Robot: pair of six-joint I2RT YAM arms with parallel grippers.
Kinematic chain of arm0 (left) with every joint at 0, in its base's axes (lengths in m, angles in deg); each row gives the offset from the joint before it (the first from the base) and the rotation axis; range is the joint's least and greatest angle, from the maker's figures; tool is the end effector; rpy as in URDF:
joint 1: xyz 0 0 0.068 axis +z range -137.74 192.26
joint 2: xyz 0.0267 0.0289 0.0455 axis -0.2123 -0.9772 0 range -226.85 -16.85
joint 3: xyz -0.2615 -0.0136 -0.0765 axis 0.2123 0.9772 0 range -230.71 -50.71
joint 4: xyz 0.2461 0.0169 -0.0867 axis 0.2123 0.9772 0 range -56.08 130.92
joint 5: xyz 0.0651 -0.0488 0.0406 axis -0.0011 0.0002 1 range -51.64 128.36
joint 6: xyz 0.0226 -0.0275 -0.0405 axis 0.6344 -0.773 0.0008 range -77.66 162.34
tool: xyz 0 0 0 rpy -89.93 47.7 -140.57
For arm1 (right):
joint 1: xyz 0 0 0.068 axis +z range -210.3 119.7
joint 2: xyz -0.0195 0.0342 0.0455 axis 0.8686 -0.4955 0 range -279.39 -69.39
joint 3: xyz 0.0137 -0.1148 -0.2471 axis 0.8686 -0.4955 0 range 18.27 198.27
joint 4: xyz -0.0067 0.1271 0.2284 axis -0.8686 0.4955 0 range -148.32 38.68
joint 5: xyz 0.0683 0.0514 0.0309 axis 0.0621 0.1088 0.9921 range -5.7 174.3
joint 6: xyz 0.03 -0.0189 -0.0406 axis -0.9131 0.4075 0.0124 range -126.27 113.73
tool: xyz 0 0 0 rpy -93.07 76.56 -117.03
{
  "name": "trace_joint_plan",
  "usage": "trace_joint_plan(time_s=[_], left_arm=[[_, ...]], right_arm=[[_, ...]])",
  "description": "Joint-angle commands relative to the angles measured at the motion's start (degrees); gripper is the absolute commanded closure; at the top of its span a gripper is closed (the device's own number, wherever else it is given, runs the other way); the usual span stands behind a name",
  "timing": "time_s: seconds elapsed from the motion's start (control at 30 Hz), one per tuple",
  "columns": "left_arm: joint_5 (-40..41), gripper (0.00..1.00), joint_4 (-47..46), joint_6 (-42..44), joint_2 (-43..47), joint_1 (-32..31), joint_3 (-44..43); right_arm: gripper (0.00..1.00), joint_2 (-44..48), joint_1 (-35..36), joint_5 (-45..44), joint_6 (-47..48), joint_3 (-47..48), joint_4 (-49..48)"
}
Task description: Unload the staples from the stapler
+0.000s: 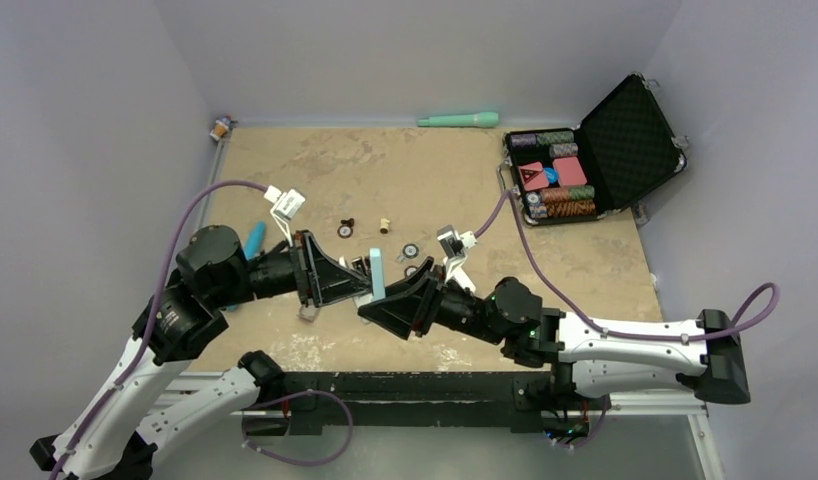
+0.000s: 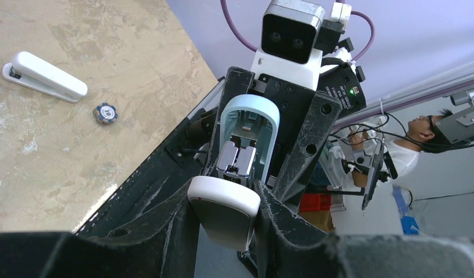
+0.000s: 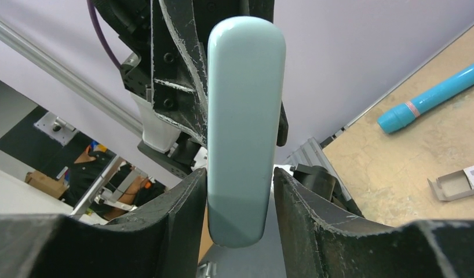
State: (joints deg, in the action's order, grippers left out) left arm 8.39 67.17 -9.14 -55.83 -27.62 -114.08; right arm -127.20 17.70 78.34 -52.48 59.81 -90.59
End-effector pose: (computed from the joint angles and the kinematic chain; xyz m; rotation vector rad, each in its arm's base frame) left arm 0.0782 -0.0885 0.4192 0.2475 1.9845 -1.5586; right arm 0.0528 0.2307 0.3561 -0.3151 1.4903 1.7458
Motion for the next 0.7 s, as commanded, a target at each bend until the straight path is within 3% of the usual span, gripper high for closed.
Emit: trace_joint_plan(time_s=[0.0,0.13,0.33,0.47,0.53,0.57,0.67], left_arm=[[0.27,1.00,-4.37,-0.77,0.58,-0.07,0.44],[0.32,1.00,-4.13,-0.64,0.81,-0.07,0.29],[0.70,1.00,-2.70,0.06,1.51,-0.02,0.26],[1.37,1.00,-1.67,0.51,2.08,-0.07,0.40],[2.64,0.87,0.09,1.07,2.47,-0.05,0.08],[3.71,0.72,1.27,1.46,2.71,-0.10,-0.17],[6.62,0.14,4.98,2.65,3.60,-0.07,-0.69]], right_arm=[[0.51,-1.43,0.30,1.79,1.04,2.94,-1.91],[0.55,-2.11,0.56,1.57,1.08,3.38,-1.91],[0.76,-3.06,0.75,1.74,1.04,3.84,-1.77],[0.96,-3.04,0.92,1.58,0.70,3.61,-1.68],[1.00,-2.90,0.93,1.18,0.36,3.58,-1.02],[1.00,-2.80,0.97,0.99,0.20,3.45,-0.62],[1.00,-2.10,0.95,0.08,-0.54,2.75,-0.14]])
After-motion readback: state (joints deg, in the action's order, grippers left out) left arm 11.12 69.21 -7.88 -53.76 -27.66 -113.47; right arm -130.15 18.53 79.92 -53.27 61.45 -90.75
